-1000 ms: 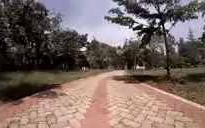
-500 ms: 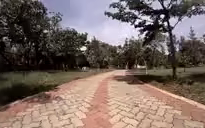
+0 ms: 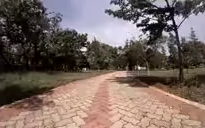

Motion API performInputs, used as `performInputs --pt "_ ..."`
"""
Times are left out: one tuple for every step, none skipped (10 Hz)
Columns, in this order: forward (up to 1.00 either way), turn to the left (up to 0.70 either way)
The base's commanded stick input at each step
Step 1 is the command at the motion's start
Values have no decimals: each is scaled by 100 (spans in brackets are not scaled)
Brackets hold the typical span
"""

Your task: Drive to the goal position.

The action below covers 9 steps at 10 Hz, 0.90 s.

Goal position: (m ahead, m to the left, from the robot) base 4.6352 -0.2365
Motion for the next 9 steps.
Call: performInputs --pt "70 -35" --pt "70 -35" --pt "70 -34" --pt "70 -9" --pt "70 0" --pt "70 0" --pt "70 0" --pt "70 0" --pt "70 0"
